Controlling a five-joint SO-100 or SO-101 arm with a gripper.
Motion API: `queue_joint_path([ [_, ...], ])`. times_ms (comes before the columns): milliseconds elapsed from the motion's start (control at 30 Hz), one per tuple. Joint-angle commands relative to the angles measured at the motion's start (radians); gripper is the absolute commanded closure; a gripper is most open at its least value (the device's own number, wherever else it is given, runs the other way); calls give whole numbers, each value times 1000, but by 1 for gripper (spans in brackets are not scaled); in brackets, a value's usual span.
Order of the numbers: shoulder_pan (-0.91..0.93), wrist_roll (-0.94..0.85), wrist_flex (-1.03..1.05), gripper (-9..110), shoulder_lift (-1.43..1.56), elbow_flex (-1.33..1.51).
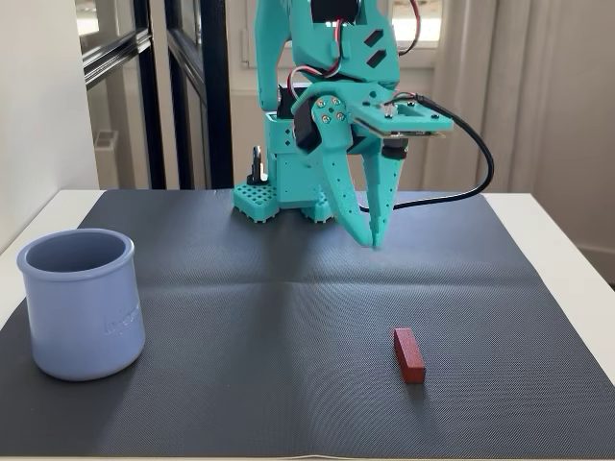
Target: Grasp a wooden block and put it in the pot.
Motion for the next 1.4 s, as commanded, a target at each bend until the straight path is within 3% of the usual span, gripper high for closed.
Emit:
queue_joint_path([
  [0,-29,129,-2,101,-57,-101],
  [233,-107,442,-2,101,-132,-176],
  [367,-124,534,-2,101,-172,-176],
  [600,-135,543,-2,100,-270,-181],
  [800,-135,537,-3,83,-282,-181],
  [1367,-187,532,-6,82,-460,-321],
])
